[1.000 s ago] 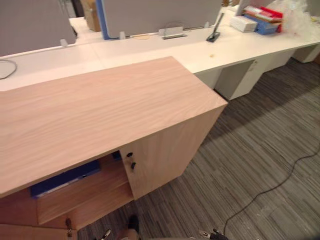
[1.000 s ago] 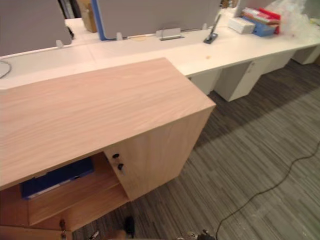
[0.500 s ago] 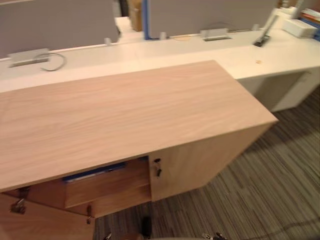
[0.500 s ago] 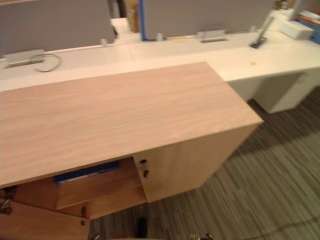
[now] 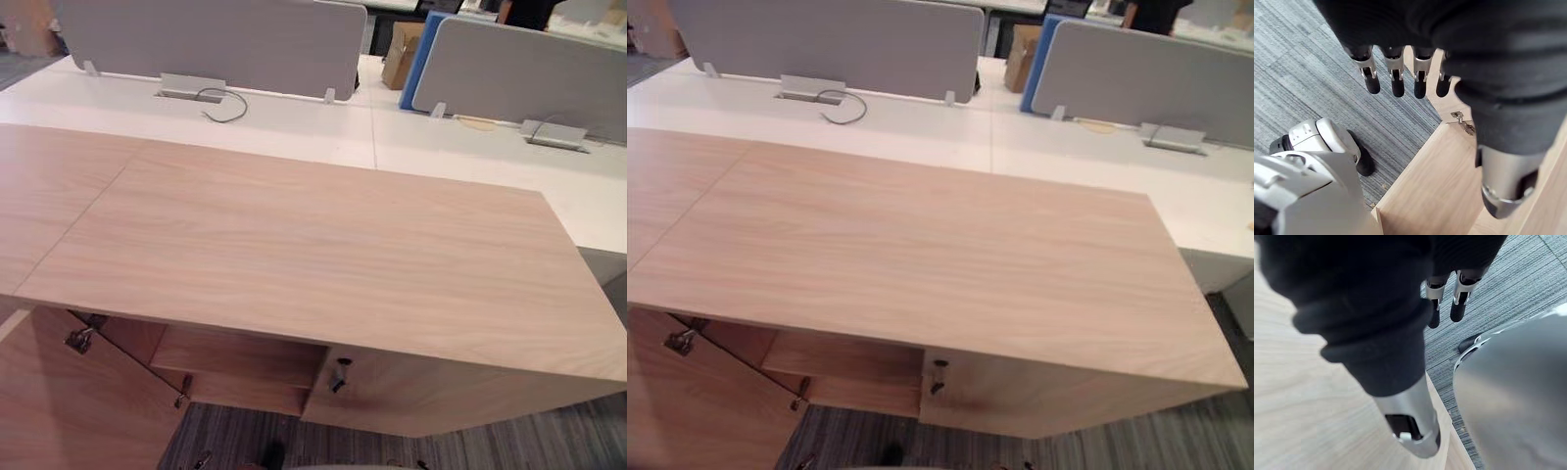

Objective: Walk over to the cabinet, pick up the folder, carry it to the office cabinet, place the folder inside the office cabinet, then close the office cabinet door

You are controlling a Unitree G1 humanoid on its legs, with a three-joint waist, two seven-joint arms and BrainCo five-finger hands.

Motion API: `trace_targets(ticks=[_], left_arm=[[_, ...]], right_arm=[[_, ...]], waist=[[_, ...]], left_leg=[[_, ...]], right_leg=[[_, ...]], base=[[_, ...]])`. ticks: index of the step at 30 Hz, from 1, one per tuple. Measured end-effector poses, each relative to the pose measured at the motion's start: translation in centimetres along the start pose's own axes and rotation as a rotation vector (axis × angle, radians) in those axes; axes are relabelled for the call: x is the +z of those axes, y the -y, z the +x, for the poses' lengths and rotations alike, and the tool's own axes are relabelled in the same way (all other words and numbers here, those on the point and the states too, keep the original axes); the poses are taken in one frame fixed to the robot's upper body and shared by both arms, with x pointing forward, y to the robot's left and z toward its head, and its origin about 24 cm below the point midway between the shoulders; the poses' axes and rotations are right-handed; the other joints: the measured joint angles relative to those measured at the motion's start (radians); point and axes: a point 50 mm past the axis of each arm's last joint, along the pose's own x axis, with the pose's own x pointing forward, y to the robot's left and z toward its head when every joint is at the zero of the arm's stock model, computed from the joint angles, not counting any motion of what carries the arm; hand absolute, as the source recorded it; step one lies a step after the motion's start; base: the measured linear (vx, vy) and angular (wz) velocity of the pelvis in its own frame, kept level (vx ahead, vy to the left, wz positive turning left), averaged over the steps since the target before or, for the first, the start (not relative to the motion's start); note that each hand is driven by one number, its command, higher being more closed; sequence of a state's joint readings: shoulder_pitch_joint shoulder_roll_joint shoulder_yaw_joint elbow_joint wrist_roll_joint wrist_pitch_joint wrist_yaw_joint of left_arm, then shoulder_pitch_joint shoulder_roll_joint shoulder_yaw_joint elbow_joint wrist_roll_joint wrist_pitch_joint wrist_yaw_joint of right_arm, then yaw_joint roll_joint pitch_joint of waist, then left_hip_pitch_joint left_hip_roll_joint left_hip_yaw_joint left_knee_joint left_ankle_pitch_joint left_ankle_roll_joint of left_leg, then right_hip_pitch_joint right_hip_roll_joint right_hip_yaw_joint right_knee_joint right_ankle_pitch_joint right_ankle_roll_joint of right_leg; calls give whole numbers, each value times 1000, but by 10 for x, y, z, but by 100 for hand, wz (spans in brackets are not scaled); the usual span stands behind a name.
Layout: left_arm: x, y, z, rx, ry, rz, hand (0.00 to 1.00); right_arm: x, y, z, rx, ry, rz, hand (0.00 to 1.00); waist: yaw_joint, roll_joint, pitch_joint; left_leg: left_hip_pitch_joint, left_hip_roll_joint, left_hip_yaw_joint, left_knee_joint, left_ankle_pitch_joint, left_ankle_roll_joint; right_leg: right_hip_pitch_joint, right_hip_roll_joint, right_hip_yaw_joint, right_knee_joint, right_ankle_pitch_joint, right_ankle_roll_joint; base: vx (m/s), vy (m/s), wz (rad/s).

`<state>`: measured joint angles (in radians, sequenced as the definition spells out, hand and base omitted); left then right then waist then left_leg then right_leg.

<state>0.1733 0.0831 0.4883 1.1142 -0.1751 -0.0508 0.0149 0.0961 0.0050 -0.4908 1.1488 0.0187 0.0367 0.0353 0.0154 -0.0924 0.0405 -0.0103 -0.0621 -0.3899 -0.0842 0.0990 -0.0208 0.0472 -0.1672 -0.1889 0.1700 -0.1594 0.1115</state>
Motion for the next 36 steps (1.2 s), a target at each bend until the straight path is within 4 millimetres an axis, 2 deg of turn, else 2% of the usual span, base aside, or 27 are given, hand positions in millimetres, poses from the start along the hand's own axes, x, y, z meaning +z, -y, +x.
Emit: trace_targets(ticks=[4, 6, 8, 9, 10, 11, 13, 15, 19, 20, 22, 23, 24, 25, 29, 36], left_arm=[[0, -1, 1, 5, -11, 3, 0], [1, 0, 1, 4, -8, -4, 0], [4, 1, 2, 1, 3, -23, 0], [9, 4, 3, -7, 15, -30, 0], [15, 8, 4, -14, 28, -43, 0], [16, 8, 4, -13, 32, -52, 0], [8, 10, 2, -15, 12, -84, 0], [6, 9, 2, -12, 9, -86, 0], [5, 11, 2, -14, 4, -108, 0], [5, 10, 1, -11, 2, -119, 0], [7, 9, 2, -11, 3, -110, 0], [8, 10, 2, -16, 9, -102, 0], [8, 11, 2, -21, 9, -95, 0], [8, 10, 2, -20, 9, -95, 0], [8, 8, 2, -24, 3, -40, 0], [6, 6, 2, -28, -12, 15, 0]], right_arm=[[0, -2, 1, -2, -9, -6, 0], [2, -4, 1, 5, -4, -23, 0], [5, -8, 2, 17, 3, -41, 0], [8, -10, 2, 20, 18, -38, 0], [11, -10, 2, 18, 29, -22, 0], [13, -10, 2, 16, 32, -13, 0], [17, -6, 3, -1, 46, -8, 0], [18, -7, 3, -2, 45, -7, 0], [17, -7, 3, -10, 40, 55, 0], [13, -9, 3, -6, 30, 68, 0], [11, -13, 3, 3, 25, 75, 0], [12, -13, 3, 5, 26, 75, 0], [12, -12, 3, 3, 27, 74, 0], [13, -12, 3, 4, 29, 73, 0], [14, -15, 3, 11, 30, 62, 0], [20, -21, 4, 36, 34, -26, 0]], waist=[[-5, 4, -4], [-3, 1, 4], [-2, -3, 26], [-6, -3, 53], [-2, -1, 80], [1, 1, 93], [4, 28, 120], [10, 27, 123], [27, 27, 127], [33, 21, 122], [26, 7, 113], [14, 1, 104], [5, 13, 96], [6, 17, 94], [7, 12, 97], [0, 16, 95]], left_leg=[[12, 47, -41, -1, -5, -29], [4, 51, -60, 11, -7, -38], [-26, 29, -63, 69, -17, -50], [-67, 4, -8, 148, -42, -38], [-124, 15, 129, 258, -110, 8], [-154, 43, 227, 319, -145, 21], [-208, 159, 460, 478, -215, 26], [-219, 164, 493, 496, -216, 25], [-235, 125, 546, 493, -218, 45], [-227, 87, 543, 457, -208, 63], [-185, 22, 504, 324, -136, 86], [-127, -23, 472, 175, -56, 92], [-72, -42, 441, 43, 17, 93], [-51, -45, 429, -7, 47, 91], [-37, -45, 374, -6, 52, 94], [-20, -20, 383, -11, 47, 73]], right_leg=[[44, 55, -35, -26, -2, -15], [51, 63, -54, -26, -1, -16], [65, 59, -66, -25, -2, -18], [80, 51, -99, -24, -1, -23], [94, 48, -134, -21, -9, -39], [104, 51, -146, -22, -13, -46], [134, 68, -186, -21, -34, -55], [130, 56, -196, -5, -52, -52], [123, 14, -190, -6, -72, -35], [127, -8, -190, -21, -72, -36], [129, -31, -184, -44, -71, -55], [129, -42, -183, -51, -55, -73], [131, -45, -189, -45, -42, -71], [130, -44, -192, -41, -38, -68], [146, -35, -195, 2, -14, -62], [150, -18, -194, 7, -1, -59]], base=[[56, -209, 27], [25, -99, 40], [-7, -20, 55], [-59, 57, 77], [-84, 56, 76], [-92, 30, 61], [-128, 15, 57], [-67, 98, 38], [50, 167, 37], [152, 199, 41], [139, 92, 64], [145, -10, 93], [145, -10, 82], [116, 19, 70], [83, 6, 41], [-15, -68, -9]])
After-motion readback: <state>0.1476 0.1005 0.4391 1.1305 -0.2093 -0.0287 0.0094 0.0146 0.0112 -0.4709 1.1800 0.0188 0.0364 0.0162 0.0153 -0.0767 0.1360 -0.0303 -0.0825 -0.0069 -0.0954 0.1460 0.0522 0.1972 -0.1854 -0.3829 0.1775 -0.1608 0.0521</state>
